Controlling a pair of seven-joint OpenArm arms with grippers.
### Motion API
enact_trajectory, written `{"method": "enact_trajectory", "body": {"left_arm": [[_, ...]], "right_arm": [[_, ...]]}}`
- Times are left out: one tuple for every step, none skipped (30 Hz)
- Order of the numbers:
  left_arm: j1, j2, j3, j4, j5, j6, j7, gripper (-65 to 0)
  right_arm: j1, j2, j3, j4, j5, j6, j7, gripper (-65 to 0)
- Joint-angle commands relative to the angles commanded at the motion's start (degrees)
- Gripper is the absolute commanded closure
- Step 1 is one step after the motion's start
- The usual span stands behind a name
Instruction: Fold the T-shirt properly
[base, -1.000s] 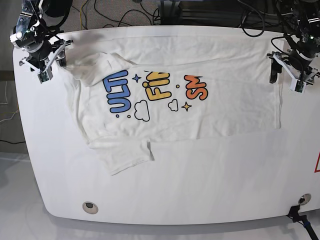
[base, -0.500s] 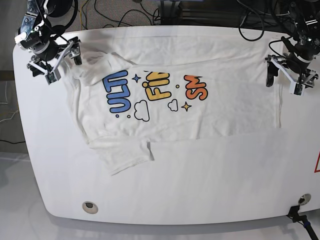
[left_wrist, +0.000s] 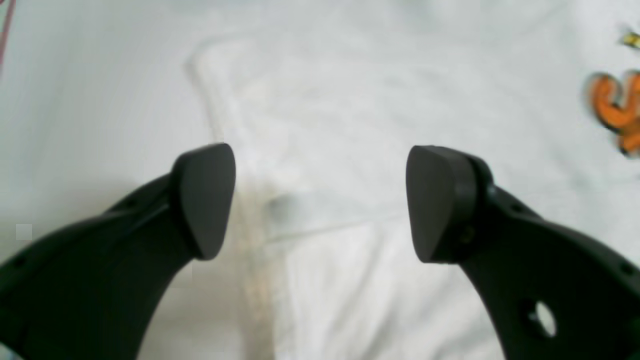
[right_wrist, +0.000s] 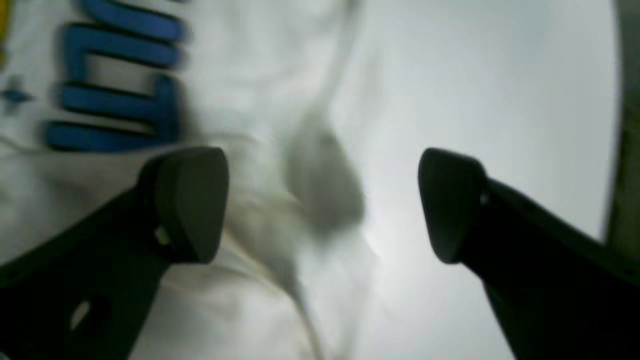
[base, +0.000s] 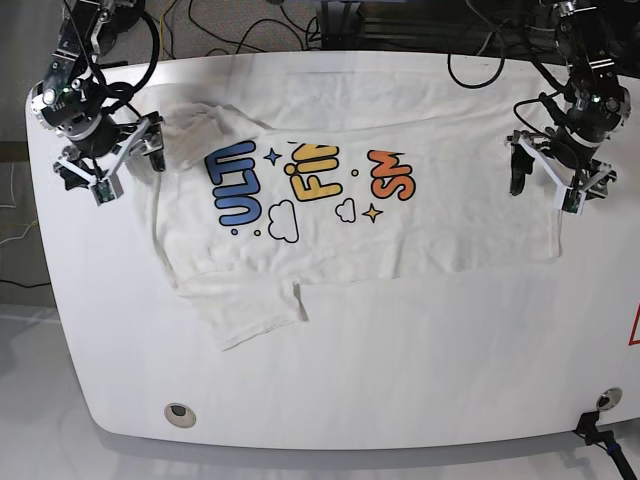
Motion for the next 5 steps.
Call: {"method": "enact_trajectory", "body": {"left_arm": [[-1.1, 0.4, 0.4, -0.4, 0.4, -0.1, 0.0, -49.8], [-2.6, 0.4, 0.5, -0.8, 0.4, -0.1, 0.2, -49.8], [-3.4, 0.4, 0.6, -1.4, 0.4, -0.1, 0.2, -49.8], [-4.2, 0.4, 0.6, -2.2, 0.4, -0.1, 0.2, -49.8], [-4.7, 0.4, 0.6, -3.0, 0.4, -0.1, 0.2, -49.8]], "right_arm": [[0.7, 0.0, -1.1, -0.1, 0.0, -0.09, 0.0, -57.5], [1.3, 0.0, -2.5, -0.1, 0.0, -0.18, 0.0, -57.5], [1.8, 0.0, -3.5, -0.1, 0.0, -0.18, 0.0, -57.5], [2.4, 0.0, -4.6, -0.1, 0.0, -0.26, 0.0, -57.5], [3.1, 0.0, -5.6, -0.1, -0.1, -0.26, 0.0, -57.5]]}}
